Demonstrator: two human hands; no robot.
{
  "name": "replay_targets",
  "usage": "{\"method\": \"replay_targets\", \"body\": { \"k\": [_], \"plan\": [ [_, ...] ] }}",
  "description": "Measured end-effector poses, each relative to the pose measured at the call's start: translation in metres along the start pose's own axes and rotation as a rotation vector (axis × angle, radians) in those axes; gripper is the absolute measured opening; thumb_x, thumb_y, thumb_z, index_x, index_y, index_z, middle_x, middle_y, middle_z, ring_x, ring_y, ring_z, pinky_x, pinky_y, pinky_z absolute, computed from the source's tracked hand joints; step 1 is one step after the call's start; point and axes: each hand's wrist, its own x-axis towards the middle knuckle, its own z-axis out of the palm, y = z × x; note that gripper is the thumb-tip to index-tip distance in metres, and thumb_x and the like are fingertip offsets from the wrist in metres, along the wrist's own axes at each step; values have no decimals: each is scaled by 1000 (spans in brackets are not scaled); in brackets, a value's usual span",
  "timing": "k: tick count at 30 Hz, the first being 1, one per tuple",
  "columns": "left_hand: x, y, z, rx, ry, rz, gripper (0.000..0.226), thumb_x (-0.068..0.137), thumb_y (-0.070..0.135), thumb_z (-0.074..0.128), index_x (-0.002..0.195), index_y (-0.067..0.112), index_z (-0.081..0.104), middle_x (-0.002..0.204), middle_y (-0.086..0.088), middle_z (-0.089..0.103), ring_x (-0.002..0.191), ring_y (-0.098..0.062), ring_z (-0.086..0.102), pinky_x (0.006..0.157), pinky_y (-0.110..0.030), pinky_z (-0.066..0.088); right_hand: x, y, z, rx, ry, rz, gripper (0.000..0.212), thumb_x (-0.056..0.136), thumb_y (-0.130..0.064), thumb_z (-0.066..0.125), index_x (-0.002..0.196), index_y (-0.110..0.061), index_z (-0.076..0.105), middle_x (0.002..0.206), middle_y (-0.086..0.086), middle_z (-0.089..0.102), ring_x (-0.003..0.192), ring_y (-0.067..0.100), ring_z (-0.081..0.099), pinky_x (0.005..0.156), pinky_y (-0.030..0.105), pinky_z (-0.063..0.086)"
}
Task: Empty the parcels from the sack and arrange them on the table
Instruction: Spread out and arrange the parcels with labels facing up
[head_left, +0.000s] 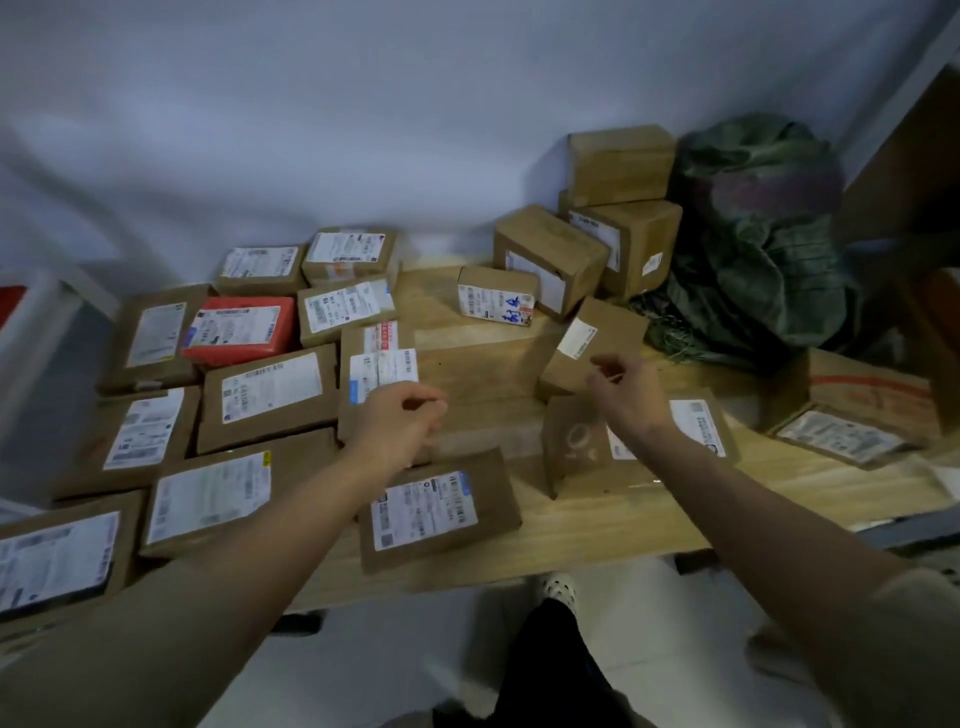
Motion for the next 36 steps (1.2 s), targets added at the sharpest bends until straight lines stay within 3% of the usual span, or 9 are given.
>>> {"method": "replay_targets", "body": {
  "k": [2,5,9,11,14,18,22,27,36],
  "plan": [
    [20,14,12,9,-19,-27,15,95,15,60,108,19,68,100,0,69,94,-17,68,86,-33,58,36,7,-13,4,-22,137,40,90,-18,62,128,-5,58,106,8,62,95,24,59,89,41,52],
    [46,35,45,38,-101,-80,18,96,17,58,113,17,66,104,-2,67,98,-19,66,92,-36,55,82,14,-28,18,-55,296,32,88,-28,67,109,-6,60,96,11,60,79,24,57,77,39,51],
    [85,57,105,92,-149,-145,15,97,21,56,109,20,65,108,-3,64,104,-23,61,91,-35,50,135,14,-29,-31,-250,350,45,87,-36,68,121,-8,59,122,12,59,110,31,58,93,43,52],
    [102,63,131,101,-171,-159,17,98,22,54,111,16,64,103,-3,62,100,-22,57,80,-28,47,149,20,-30,-86,-350,414,41,90,-35,65,121,-10,55,122,12,56,108,30,57,95,45,52],
    [120,64,157,101,-224,-259,30,97,28,57,125,18,58,118,5,58,105,-15,53,81,-27,45,160,33,-29,141,-463,616,24,93,-27,64,110,-14,52,98,8,57,86,26,58,80,43,54],
    [137,56,170,102,-237,-352,53,91,36,63,139,17,52,134,-6,59,114,-22,57,91,-33,50,165,43,-19,428,-438,741,37,88,-18,70,120,-8,54,93,9,60,89,29,62,75,42,56],
    [141,59,174,87,-288,-397,48,93,43,59,133,16,57,114,-2,65,103,-21,61,89,-33,49,167,42,-21,508,-426,791,50,78,-26,80,118,-14,53,99,11,62,86,28,60,61,37,50],
    [148,67,154,30,-234,-367,49,93,56,51,116,15,65,115,-6,67,103,-22,64,96,-41,51,162,41,-22,399,-98,506,37,77,-29,72,109,-17,56,100,7,67,91,27,64,79,42,57],
    [156,124,112,-778,-478,-406,89,73,69,63,133,4,50,127,-24,64,115,-38,64,101,-55,48,153,37,-38,-399,194,-748,53,57,-32,86,100,-12,62,92,7,54,81,20,50,62,27,40]
  ]
}}
